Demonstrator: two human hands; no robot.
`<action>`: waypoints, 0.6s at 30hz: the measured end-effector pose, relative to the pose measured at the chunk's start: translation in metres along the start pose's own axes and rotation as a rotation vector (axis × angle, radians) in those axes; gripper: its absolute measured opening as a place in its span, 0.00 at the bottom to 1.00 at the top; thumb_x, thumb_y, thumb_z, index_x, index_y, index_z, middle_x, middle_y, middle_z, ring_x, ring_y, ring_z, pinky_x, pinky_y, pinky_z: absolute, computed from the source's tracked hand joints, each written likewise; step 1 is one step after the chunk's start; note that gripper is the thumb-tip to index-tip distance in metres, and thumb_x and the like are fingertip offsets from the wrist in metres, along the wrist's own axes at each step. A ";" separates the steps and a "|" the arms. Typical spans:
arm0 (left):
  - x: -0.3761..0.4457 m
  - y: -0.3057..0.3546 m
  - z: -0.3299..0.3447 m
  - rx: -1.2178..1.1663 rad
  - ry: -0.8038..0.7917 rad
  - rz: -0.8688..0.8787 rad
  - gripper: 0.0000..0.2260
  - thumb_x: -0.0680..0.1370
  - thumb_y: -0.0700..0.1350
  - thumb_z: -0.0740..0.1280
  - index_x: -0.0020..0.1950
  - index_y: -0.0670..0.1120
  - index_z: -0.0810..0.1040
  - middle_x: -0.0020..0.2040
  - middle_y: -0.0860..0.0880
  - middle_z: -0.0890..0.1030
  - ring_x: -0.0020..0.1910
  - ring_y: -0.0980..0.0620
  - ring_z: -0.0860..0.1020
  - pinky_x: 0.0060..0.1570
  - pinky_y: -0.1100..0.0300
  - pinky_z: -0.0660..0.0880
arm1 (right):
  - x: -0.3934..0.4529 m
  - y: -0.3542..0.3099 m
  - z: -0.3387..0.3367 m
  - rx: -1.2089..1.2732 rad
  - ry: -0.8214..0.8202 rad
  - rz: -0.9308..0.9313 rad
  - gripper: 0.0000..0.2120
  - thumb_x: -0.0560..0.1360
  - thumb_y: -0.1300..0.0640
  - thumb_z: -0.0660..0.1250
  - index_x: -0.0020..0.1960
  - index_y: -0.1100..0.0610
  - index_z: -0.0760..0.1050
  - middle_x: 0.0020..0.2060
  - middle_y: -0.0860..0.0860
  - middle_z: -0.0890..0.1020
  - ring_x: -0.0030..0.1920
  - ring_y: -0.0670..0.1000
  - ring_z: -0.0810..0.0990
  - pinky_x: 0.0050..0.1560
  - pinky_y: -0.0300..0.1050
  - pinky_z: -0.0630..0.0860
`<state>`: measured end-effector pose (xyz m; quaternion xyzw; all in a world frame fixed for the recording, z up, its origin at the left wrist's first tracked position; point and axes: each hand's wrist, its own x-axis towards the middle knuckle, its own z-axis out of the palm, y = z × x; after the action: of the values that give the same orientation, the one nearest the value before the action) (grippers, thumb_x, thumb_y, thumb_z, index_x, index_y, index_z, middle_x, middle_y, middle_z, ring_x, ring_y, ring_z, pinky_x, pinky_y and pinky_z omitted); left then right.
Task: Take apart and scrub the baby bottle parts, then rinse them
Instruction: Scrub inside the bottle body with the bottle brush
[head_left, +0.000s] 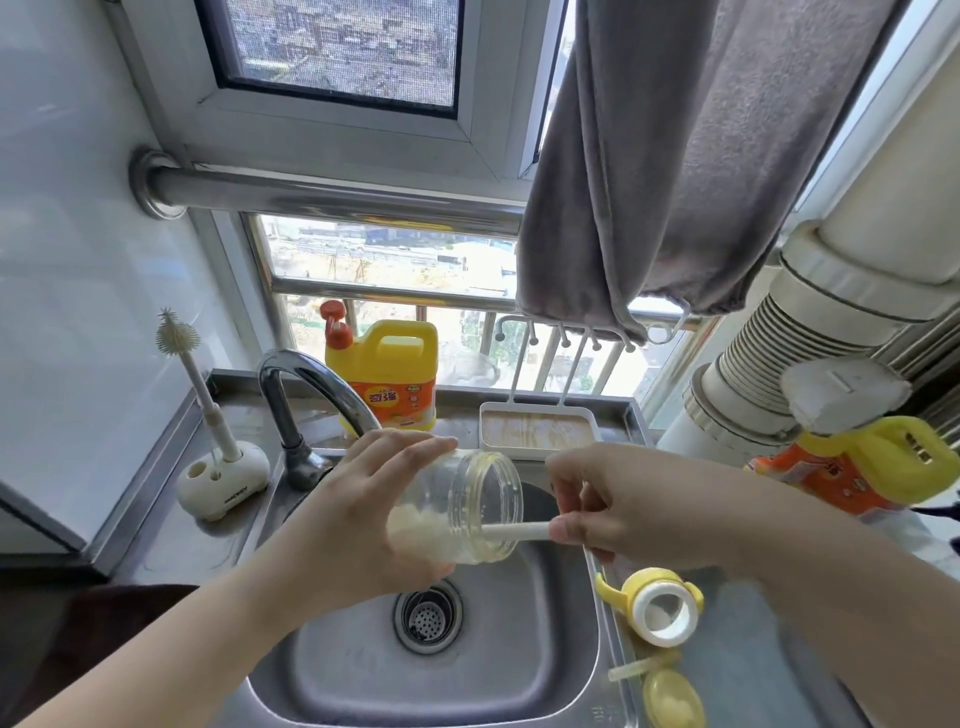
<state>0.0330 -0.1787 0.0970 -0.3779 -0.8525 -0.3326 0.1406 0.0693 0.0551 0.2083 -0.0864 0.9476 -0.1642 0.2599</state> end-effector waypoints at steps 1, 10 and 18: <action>0.000 -0.001 -0.001 -0.032 0.010 -0.049 0.38 0.60 0.61 0.73 0.68 0.55 0.67 0.60 0.57 0.74 0.59 0.58 0.72 0.59 0.66 0.71 | -0.003 0.003 -0.004 0.023 0.023 0.008 0.08 0.77 0.47 0.63 0.42 0.49 0.70 0.30 0.45 0.80 0.26 0.41 0.71 0.29 0.35 0.67; 0.008 0.003 -0.001 0.042 0.079 -0.044 0.38 0.61 0.64 0.72 0.67 0.52 0.67 0.61 0.57 0.72 0.59 0.56 0.71 0.58 0.60 0.70 | 0.002 0.002 0.009 0.361 0.023 -0.032 0.06 0.78 0.51 0.63 0.43 0.45 0.74 0.26 0.44 0.76 0.26 0.44 0.70 0.28 0.36 0.68; 0.016 -0.007 -0.006 0.025 -0.039 0.030 0.38 0.61 0.62 0.72 0.68 0.52 0.68 0.60 0.53 0.74 0.60 0.56 0.71 0.57 0.62 0.71 | 0.000 -0.008 0.003 -0.121 0.076 -0.139 0.05 0.79 0.51 0.60 0.48 0.46 0.74 0.33 0.44 0.73 0.27 0.39 0.71 0.26 0.31 0.66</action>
<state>0.0168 -0.1777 0.1057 -0.3954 -0.8533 -0.3125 0.1335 0.0721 0.0465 0.2088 -0.1610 0.9567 -0.1276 0.2062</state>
